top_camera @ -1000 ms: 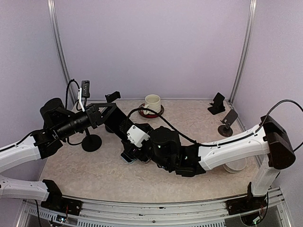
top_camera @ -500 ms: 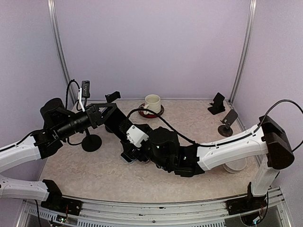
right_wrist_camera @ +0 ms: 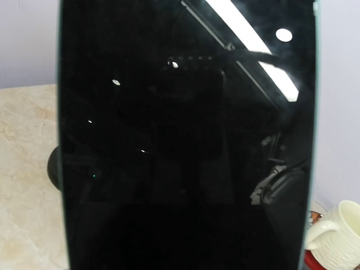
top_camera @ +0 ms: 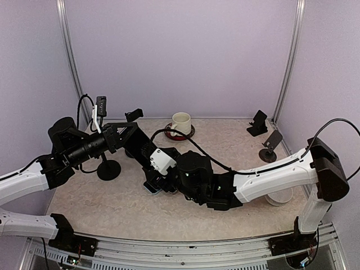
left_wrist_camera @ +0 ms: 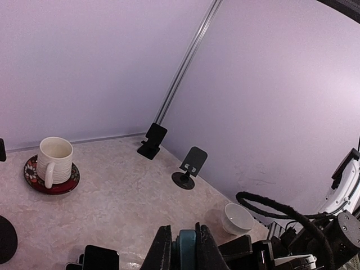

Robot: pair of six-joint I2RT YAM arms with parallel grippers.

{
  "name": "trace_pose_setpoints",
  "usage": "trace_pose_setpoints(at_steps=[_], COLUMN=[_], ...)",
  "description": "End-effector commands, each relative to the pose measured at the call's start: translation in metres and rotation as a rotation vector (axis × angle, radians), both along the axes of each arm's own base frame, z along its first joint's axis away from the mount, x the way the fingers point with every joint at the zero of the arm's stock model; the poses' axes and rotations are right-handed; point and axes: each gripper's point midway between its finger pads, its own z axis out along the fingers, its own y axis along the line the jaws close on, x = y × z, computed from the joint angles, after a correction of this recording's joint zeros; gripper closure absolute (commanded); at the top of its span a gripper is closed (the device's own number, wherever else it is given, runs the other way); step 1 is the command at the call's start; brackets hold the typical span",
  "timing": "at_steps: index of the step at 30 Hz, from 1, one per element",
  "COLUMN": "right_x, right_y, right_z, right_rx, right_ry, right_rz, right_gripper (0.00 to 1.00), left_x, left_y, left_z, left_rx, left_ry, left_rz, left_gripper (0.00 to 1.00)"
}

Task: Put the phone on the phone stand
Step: Pass from the right arm to the left

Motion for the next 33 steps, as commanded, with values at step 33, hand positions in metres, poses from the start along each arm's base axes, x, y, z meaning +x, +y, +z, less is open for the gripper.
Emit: trace_pose_setpoints(at_steps=[33], right_x=[0.091], right_y=[-0.011], right_z=[0.037], right_rx=[0.115], right_ry=[0.280], right_rz=[0.145], right_gripper=[0.02], left_x=[0.032], left_y=[0.090], left_z=[0.060], left_rx=[0.045], left_ry=[-0.061], left_rz=[0.374], left_gripper=[1.00])
